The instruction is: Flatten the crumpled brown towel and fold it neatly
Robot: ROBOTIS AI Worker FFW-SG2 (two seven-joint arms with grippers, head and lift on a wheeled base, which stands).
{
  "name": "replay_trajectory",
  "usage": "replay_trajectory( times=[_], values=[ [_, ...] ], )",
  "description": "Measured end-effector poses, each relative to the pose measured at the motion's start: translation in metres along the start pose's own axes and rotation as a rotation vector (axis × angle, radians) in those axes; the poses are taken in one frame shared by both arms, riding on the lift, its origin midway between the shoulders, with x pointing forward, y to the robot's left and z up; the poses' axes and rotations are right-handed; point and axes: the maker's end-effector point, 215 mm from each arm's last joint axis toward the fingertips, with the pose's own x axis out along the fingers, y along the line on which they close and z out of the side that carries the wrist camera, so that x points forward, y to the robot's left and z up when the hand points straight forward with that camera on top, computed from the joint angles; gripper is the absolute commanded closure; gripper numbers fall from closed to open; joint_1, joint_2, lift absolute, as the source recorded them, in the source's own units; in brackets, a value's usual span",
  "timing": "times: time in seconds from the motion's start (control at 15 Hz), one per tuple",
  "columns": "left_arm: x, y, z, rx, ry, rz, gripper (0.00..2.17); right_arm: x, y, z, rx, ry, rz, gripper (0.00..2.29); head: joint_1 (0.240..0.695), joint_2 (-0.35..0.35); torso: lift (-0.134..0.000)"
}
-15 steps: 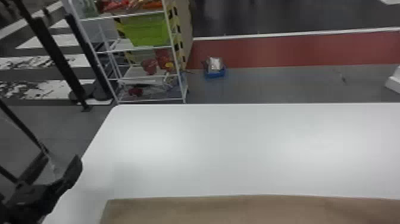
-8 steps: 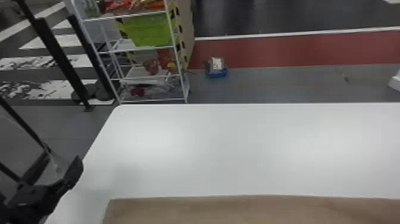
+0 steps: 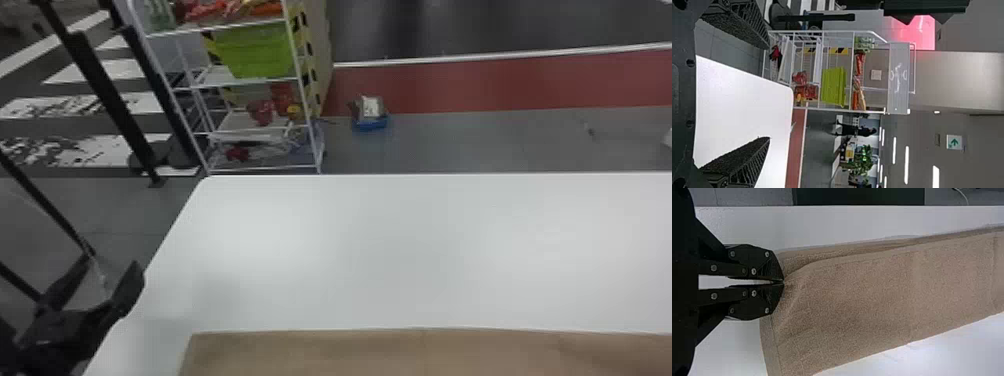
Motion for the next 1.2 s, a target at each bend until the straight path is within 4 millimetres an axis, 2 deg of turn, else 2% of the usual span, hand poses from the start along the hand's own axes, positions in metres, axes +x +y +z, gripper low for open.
replay_trajectory(
  times=[0.2,0.53,0.8,1.07,1.2],
  values=[
    [-0.003,0.004,0.003,0.006,-0.004,0.007,0.06,-0.007,0.0,0.005,-0.018,-0.001,-0.005,1.06,0.695,0.222,-0.124],
    [-0.007,0.013,0.006,0.004,-0.01,0.022,0.06,-0.004,0.016,-0.006,-0.046,0.048,0.031,1.06,0.695,0.231,-0.124],
    [-0.01,0.019,0.007,0.003,-0.011,0.03,0.06,-0.01,0.013,-0.008,-0.046,0.044,0.02,1.06,0.695,0.234,-0.124],
    [-0.011,0.02,0.008,0.004,-0.012,0.031,0.07,-0.02,0.004,0.001,-0.047,0.012,-0.004,1.06,0.695,0.237,-0.124],
    [-0.012,0.021,0.008,0.003,-0.014,0.033,0.07,-0.018,0.013,0.001,-0.052,0.013,0.014,1.06,0.695,0.246,-0.124]
  ],
)
